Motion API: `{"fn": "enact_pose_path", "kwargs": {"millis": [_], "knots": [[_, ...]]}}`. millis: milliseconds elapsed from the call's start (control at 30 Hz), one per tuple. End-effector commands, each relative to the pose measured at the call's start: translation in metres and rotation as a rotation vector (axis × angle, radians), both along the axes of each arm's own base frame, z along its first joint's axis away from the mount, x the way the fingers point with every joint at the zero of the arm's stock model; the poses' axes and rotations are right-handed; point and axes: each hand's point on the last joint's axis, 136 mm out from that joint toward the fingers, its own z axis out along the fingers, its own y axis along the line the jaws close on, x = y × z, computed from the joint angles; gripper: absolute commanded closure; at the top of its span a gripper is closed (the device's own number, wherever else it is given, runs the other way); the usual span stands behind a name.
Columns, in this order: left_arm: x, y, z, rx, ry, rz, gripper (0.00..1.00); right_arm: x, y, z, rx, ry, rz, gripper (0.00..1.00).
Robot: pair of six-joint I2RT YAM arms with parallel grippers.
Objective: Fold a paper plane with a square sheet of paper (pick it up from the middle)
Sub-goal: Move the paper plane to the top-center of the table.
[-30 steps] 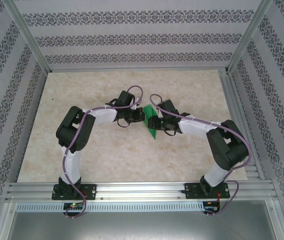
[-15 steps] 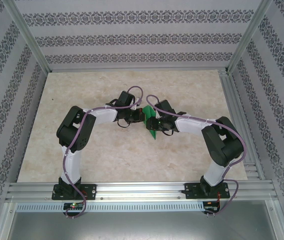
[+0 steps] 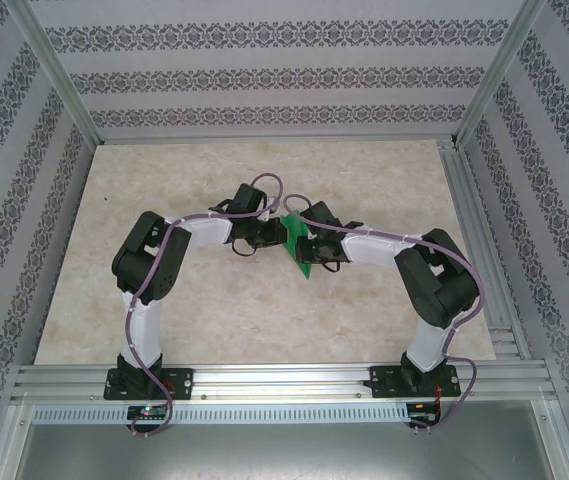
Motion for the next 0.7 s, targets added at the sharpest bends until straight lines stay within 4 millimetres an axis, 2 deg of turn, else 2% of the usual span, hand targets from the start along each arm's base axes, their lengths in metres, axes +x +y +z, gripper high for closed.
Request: {"fn": "enact_pose_path", "kwargs": {"millis": [0, 200, 367, 533, 667], "knots": [[0.002, 0.014, 0.004, 0.018, -0.022, 0.024, 0.8, 0.004, -0.002, -0.001, -0.064, -0.021, -0.002, 0.76], [0.0, 0.023, 0.002, 0.028, -0.016, 0.041, 0.75, 0.005, 0.005, 0.0, -0.076, -0.025, 0.008, 0.76], [0.001, 0.035, 0.008, 0.036, -0.024, 0.078, 0.72, 0.007, 0.003, -0.003, -0.145, -0.03, -0.003, 0.76], [0.004, 0.064, 0.024, 0.075, -0.06, 0.173, 0.66, 0.007, 0.004, -0.007, -0.186, -0.031, 0.0, 0.77], [0.006, 0.097, 0.042, 0.119, -0.095, 0.279, 0.6, 0.008, 0.006, -0.008, -0.211, -0.038, 0.004, 0.8]]}}
